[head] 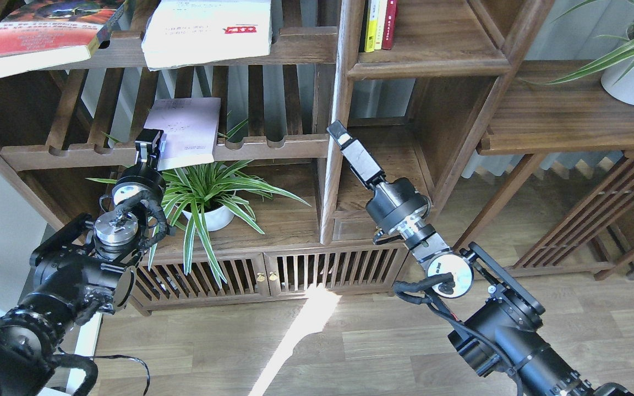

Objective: Organize books on shelf
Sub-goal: 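Grasp the white book's edge with the left gripper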

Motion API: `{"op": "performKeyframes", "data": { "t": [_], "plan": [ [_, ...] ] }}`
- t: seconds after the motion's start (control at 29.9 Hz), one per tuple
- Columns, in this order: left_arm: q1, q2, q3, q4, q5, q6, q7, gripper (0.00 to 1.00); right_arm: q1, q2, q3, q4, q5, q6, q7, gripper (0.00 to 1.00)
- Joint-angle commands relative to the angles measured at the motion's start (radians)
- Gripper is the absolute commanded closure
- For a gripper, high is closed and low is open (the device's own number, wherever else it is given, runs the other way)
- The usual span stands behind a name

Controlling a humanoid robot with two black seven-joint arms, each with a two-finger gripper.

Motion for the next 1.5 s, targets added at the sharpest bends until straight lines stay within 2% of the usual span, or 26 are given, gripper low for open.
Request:
{"op": "performKeyframes", "data": {
  "t": [0.0, 0.17, 0.27, 0.37, 0.47, 0.7, 0.9, 1.14, 1.47],
  "plan": [
    [0.0, 0.0, 0.003, 0.0, 0.001, 0.0, 0.0, 0.47, 0.0, 0.0, 0.0, 0.0, 0.0, 0.002, 0.0, 0.0],
    [0.0, 0.0, 0.0, 0.002, 0.001, -0.006, -0.002, 0.57, 0.0, 0.0, 0.0, 0.0, 0.0, 0.002, 0.0, 0.0],
    [0.002, 0.0, 0.0, 0.028, 0.001, -0.095, -0.002, 0.69, 0.002, 0.0, 0.0, 0.0, 0.0, 0.002, 0.0, 0.0],
    [0.002, 0.0, 0.007, 0.072, 0.001, -0.167, 0.0, 0.76, 0.002, 0.0, 0.0, 0.0, 0.0, 0.002, -0.002, 0.0],
    [0.003, 0.0, 0.007, 0.072, -0.001, -0.189, -0.002, 0.86, 0.002, 0.0, 0.0, 0.0, 0.0, 0.002, -0.002, 0.0],
    [0.003, 0.0, 0.01, 0.071, -0.001, -0.221, -0.012, 0.93, 0.002, -0.002, 0.0, -0.002, 0.0, 0.002, 0.0, 0.0],
    [0.031, 0.0, 0.027, 0.066, -0.002, -0.348, -0.011, 0.98, 0.002, -0.002, 0.002, -0.002, 0.0, 0.002, 0.0, 0.0],
    [0.063, 0.0, 0.041, 0.058, -0.001, -0.348, 0.003, 0.99, -0.002, -0.003, -0.002, -0.011, 0.0, 0.006, -0.002, 0.0],
    [0.095, 0.0, 0.07, 0.006, -0.002, -0.348, -0.026, 0.99, -0.003, -0.005, -0.017, -0.011, 0.0, 0.006, -0.003, 0.0]
  ]
}}
